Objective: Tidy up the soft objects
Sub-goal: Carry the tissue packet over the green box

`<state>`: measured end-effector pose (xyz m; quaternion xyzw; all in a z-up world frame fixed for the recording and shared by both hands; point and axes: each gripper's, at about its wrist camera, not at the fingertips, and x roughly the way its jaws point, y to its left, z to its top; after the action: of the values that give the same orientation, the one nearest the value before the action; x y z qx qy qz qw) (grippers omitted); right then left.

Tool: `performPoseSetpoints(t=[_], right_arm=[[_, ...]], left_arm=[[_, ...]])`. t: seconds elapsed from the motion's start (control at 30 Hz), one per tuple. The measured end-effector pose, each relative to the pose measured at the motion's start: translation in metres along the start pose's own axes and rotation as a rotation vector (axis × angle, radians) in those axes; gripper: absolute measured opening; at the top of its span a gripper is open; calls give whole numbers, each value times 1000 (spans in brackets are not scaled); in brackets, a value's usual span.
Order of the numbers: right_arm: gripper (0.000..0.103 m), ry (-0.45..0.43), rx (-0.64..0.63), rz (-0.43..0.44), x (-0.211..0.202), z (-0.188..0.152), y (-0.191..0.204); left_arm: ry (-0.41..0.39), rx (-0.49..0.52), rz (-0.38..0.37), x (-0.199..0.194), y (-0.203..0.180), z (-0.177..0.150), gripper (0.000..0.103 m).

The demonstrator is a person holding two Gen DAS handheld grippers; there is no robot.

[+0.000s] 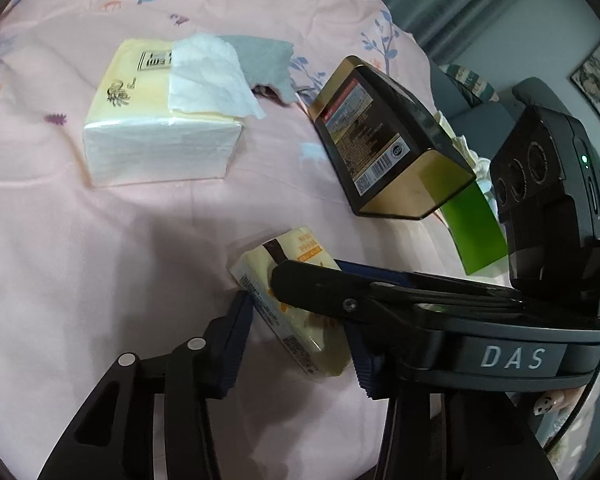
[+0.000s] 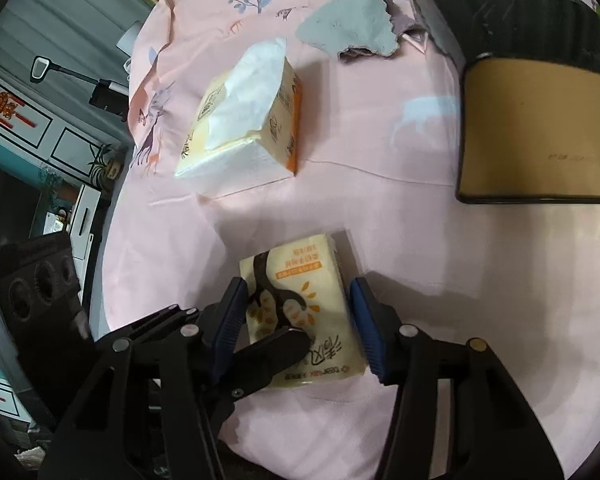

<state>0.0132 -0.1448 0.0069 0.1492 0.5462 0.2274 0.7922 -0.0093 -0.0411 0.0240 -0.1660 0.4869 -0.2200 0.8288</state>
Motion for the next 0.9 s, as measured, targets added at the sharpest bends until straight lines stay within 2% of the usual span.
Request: performPoseSetpoints(t=[0.13,0.33,0.6,0.9], right_arm=[[47,-37,-6,15,-7,0,5],[45,-132,-49,18,-32,-1,23],[44,-297,-100,-34,-77,0,47],[44,-437,-100,-70,-121,-5,45]], left_arm=[[-42,42,35,-9,-9,0,44],[-145,116,59,-34,-24,2,44],[-276,196,13,-64,-49,10,44],[-354,294,-19,-74,-90,18,44]])
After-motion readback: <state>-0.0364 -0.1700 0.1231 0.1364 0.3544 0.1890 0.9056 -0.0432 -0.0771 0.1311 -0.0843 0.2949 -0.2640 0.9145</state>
